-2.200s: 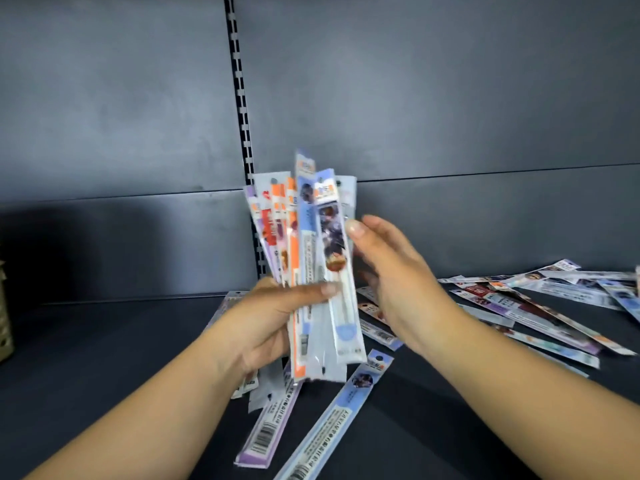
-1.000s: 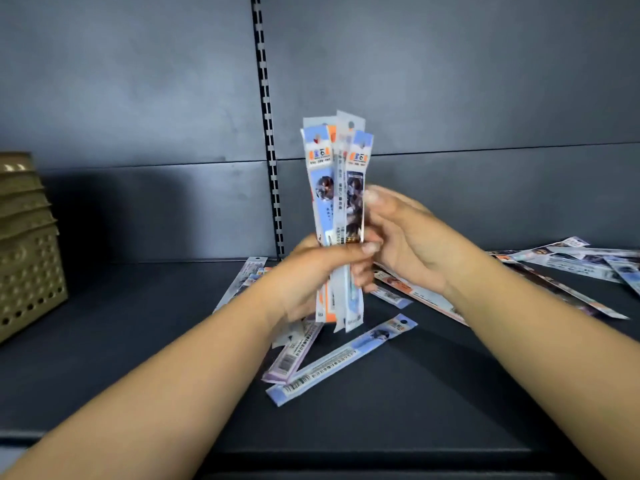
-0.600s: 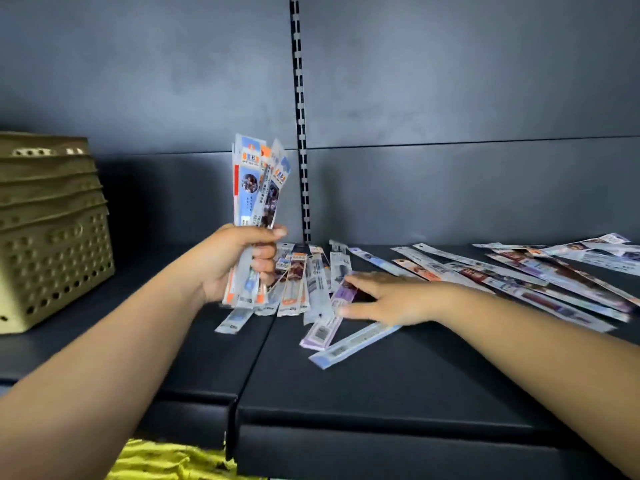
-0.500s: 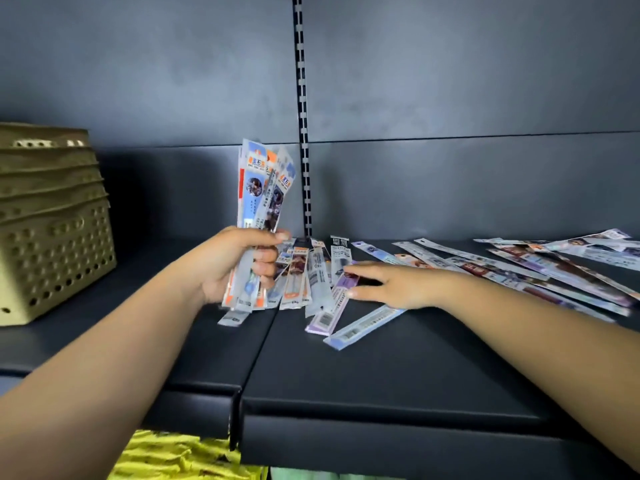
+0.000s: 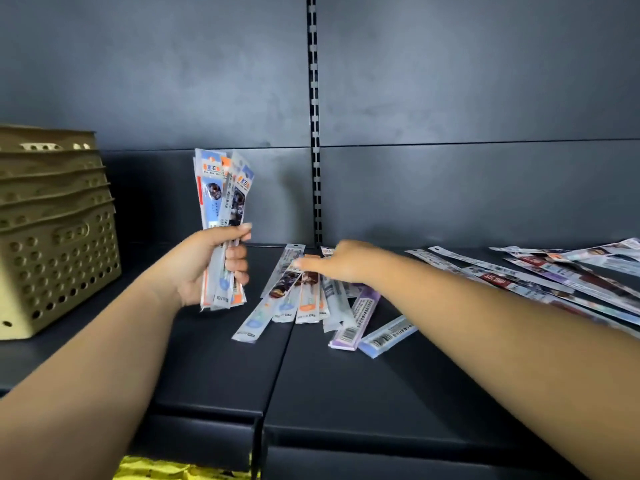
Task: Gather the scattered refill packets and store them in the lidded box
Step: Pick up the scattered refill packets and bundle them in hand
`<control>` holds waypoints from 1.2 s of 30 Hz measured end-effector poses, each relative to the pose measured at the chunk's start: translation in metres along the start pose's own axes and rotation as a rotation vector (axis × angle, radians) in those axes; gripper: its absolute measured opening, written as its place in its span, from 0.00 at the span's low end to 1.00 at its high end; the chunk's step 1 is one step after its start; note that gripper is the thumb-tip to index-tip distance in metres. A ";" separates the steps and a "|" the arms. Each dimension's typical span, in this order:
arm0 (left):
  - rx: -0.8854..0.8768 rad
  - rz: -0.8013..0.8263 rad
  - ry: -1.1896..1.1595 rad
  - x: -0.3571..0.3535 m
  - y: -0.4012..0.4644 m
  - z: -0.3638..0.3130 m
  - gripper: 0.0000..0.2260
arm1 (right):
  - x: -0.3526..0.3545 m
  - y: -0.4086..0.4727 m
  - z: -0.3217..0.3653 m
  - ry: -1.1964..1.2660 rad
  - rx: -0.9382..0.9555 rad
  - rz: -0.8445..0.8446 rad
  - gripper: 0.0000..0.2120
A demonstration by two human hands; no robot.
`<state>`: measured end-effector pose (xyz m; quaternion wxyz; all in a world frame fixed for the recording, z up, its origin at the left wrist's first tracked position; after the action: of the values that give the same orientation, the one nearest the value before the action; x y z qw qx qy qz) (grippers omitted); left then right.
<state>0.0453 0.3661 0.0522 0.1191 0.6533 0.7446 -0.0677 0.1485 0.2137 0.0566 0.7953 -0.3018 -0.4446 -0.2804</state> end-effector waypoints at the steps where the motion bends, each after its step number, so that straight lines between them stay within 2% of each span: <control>1: -0.017 0.018 -0.029 0.003 0.000 -0.001 0.07 | -0.002 0.007 0.011 0.011 -0.002 0.019 0.41; 7: -0.077 0.139 -0.105 0.011 -0.003 -0.002 0.13 | -0.034 0.049 0.039 -0.056 -0.089 0.175 0.41; 9: -0.075 0.148 -0.095 0.010 -0.004 -0.001 0.13 | -0.031 0.053 0.031 -0.083 -0.094 0.170 0.37; 11: -0.066 0.120 -0.077 0.010 -0.004 0.000 0.09 | -0.021 0.052 0.023 -0.134 -0.072 0.171 0.31; 14: -0.065 0.111 -0.063 0.010 -0.002 -0.001 0.09 | -0.008 0.045 -0.001 -0.114 -0.013 0.146 0.34; 17: -0.055 0.147 -0.057 0.011 -0.001 0.000 0.10 | 0.001 0.030 -0.027 0.019 0.117 0.266 0.34; 19: -0.040 0.203 -0.042 0.009 -0.001 0.001 0.11 | 0.010 0.020 -0.041 0.022 0.131 0.298 0.35; 23: -0.009 0.278 -0.024 0.001 0.000 0.004 0.17 | 0.019 0.004 -0.055 -0.070 0.036 0.105 0.41; 25: -0.002 0.297 -0.041 -0.005 0.000 0.006 0.17 | 0.016 -0.007 -0.053 -0.165 -0.062 0.025 0.37; 27: -0.017 0.326 -0.073 -0.013 0.002 0.006 0.16 | 0.012 -0.021 -0.050 -0.278 -0.171 0.018 0.31; 33: -0.011 0.436 -0.014 -0.061 0.017 -0.008 0.09 | -0.003 -0.033 -0.047 -0.365 -0.235 -0.052 0.35; 34: -0.016 0.424 -0.008 -0.069 0.022 -0.011 0.09 | -0.005 -0.030 -0.047 -0.370 -0.231 -0.058 0.33; 36: -0.031 0.408 -0.026 -0.083 0.034 -0.016 0.09 | -0.002 -0.024 -0.046 -0.342 -0.181 -0.075 0.23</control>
<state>0.0871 0.2951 0.0916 0.1500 0.7877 0.5963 -0.0388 0.1551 0.1645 0.0409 0.6667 -0.3985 -0.5573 -0.2934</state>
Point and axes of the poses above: each hand's wrist, its own y-axis towards the middle knuckle, its own x-axis out of the back of the hand, z = x × y, the point moved 3 cm from there along y, towards the middle knuckle, and after that the axes turned 11 degrees about z, right-handed, at the moved point
